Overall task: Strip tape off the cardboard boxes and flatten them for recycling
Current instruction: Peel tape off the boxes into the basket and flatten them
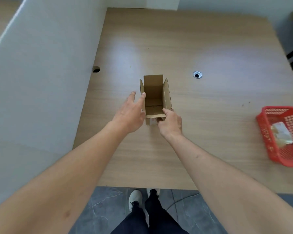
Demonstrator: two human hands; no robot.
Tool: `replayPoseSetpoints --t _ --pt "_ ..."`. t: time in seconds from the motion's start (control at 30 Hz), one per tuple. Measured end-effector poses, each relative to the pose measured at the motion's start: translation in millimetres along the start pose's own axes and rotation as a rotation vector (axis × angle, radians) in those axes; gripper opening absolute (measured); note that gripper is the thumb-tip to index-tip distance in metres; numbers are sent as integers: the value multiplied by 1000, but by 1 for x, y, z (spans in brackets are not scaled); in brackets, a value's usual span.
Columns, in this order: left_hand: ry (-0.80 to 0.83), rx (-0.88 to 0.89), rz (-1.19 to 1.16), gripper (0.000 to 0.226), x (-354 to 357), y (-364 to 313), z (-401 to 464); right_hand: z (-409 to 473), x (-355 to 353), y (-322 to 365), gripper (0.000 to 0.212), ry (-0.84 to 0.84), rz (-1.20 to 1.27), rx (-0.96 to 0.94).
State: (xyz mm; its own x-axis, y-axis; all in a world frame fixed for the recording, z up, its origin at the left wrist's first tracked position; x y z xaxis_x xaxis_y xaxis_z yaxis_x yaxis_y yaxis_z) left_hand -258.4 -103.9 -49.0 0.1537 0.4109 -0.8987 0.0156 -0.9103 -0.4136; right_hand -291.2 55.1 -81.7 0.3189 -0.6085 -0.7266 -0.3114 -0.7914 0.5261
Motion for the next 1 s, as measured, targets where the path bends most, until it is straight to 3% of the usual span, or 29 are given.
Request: replayPoseSetpoints --t 0.23,0.6,0.83,1.0 --pt "81 164 9 66 20 -74 -13 -39 -50 -68 56 -117 6 125" --pt "144 319 100 77 59 -201 6 -45 -130 -163 52 -129 -9 146" --pt "241 195 201 83 116 -267 36 -5 -169 -223 63 94 -143 53" --pt "277 122 214 82 157 -288 41 10 -177 -259 81 353 -34 3"
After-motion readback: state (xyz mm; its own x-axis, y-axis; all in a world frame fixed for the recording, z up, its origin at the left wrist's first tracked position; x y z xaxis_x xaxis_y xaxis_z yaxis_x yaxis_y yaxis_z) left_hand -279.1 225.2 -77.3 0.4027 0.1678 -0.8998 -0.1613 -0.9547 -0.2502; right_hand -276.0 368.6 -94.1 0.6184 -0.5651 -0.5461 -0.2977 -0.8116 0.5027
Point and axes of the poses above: each hand's wrist, its own z-axis towards the middle knuckle, its own x-axis out of the palm, y = z × x, the point moved 5 cm from there along z, towards the middle knuckle, and after that the axes turned 12 degrees about x, right-handed, at the moved point
